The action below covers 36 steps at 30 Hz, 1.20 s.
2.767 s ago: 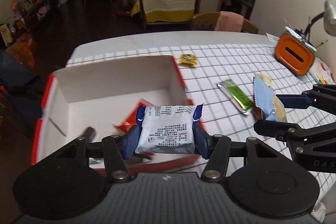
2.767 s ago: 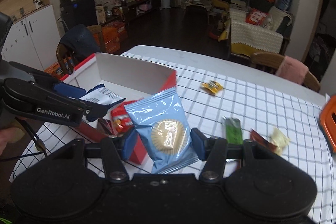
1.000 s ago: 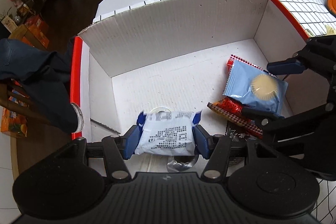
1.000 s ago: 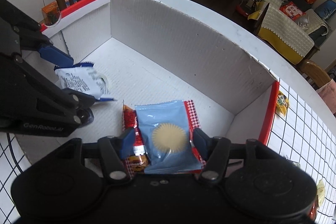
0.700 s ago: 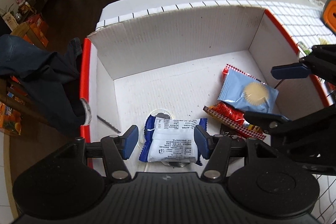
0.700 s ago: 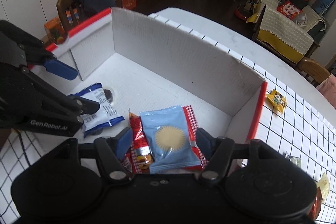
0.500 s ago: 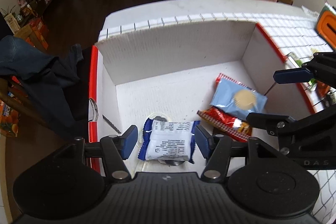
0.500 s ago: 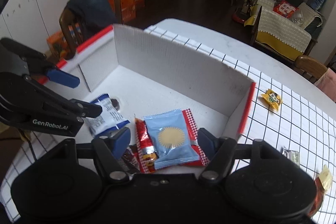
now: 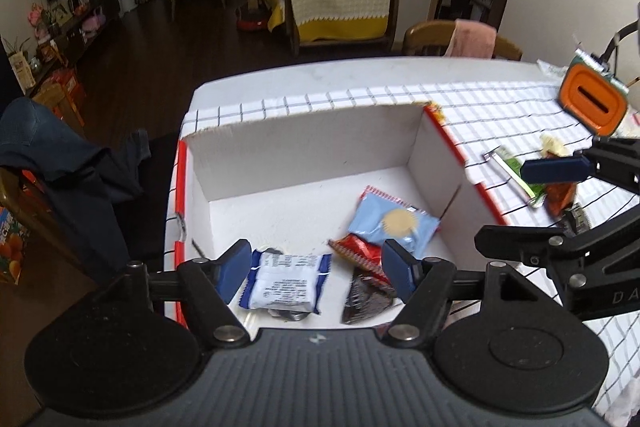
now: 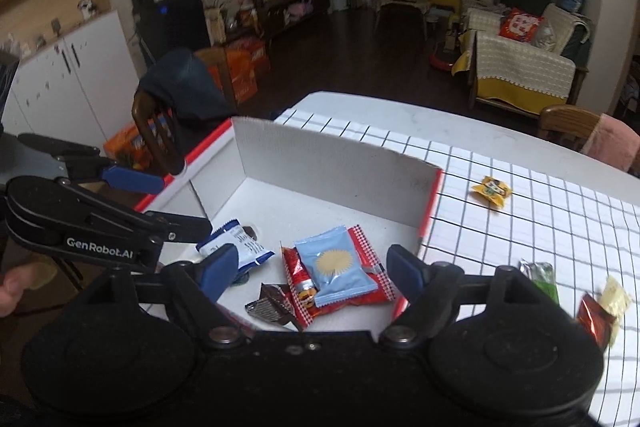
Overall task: Organize snacks
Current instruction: 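Open the left tool releasing the biscuit while the right releases the cookie packet, then move both tools back over the remaining snacks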
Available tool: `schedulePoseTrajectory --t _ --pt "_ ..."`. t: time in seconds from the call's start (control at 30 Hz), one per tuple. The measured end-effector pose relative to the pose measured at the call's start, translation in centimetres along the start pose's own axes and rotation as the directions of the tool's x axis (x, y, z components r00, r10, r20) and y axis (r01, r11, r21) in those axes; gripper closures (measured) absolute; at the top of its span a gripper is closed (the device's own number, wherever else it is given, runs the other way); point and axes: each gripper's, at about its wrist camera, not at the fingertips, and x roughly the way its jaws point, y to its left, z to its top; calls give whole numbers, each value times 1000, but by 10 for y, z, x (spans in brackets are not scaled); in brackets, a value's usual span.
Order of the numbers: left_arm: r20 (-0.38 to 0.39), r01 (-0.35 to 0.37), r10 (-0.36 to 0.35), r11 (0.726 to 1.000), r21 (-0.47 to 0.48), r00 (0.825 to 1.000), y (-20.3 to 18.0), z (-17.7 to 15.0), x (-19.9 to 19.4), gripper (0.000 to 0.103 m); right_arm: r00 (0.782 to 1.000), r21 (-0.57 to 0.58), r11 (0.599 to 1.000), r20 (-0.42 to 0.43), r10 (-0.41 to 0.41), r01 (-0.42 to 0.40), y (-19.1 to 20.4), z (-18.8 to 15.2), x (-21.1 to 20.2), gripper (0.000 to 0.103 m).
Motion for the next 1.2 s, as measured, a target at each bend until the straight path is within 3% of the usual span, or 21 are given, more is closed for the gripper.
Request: schedulePoseTrajectory --t 0.13,0.4,0.5,0.57,0.83,1.2 --pt "41 12 -12 1000 5 999 -14 -1 -15 23 999 44 999 37 2 -3 -9 -12 -25 16" --pt "101 39 -45 997 65 994 -58 -4 -29 20 997 86 996 77 -32 25 -31 -40 -66 11" --pt "136 30 -41 996 82 990 -77 -4 -30 17 995 117 993 89 -42 32 -45 -52 -80 1" --pt "147 50 -61 995 82 987 -90 -3 -30 17 993 127 991 100 -61 48 -55 -61 -89 0" --pt "153 122 -132 990 71 979 -139 3 -19 9 989 156 981 68 -129 117 -104 -92 -109 0" --pt "85 103 -106 994 39 991 -201 15 23 9 985 104 980 -7 -171 171 -179 -133 -102 0"
